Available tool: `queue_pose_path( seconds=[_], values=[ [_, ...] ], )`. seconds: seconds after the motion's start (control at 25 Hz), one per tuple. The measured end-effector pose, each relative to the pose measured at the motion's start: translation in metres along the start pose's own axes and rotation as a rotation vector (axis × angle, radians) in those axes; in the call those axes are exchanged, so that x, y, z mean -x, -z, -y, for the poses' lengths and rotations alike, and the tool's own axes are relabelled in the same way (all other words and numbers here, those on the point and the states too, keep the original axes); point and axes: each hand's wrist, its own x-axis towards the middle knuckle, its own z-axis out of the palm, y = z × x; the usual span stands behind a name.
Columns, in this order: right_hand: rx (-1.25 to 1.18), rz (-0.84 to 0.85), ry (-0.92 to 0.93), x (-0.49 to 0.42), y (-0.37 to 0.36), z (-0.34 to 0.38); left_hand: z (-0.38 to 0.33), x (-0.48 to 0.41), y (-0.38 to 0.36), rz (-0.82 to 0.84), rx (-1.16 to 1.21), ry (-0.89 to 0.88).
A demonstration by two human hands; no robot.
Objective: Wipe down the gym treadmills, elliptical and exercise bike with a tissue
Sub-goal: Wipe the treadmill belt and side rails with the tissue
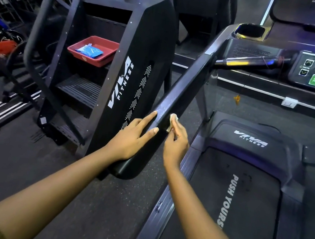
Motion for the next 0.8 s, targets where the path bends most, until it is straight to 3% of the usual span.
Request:
queue_pose_path(
  seconds=[0.24,0.4,0.52,0.8],
  values=[
    [-0.082,0.116,-0.016,0.073,0.016,-0.004,0.0,0.0,0.0,-0.01,-0.048,-0.019],
    [-0.104,-0.048,-0.221,0.005,0.009,-0.027,-0.003,0.001,0.001,-0.006,-0.068,-0.018],
    [-0.146,-0.017,-0.332,-0.033,-0.001,-0.042,-0.003,0.001,0.002,-0.006,-0.063,-0.007],
    [-0.232,-0.005,-0.369,0.025,-0.002,-0.028,-0.004,0.002,0.001,-0.008,-0.07,0.001]
  ],
)
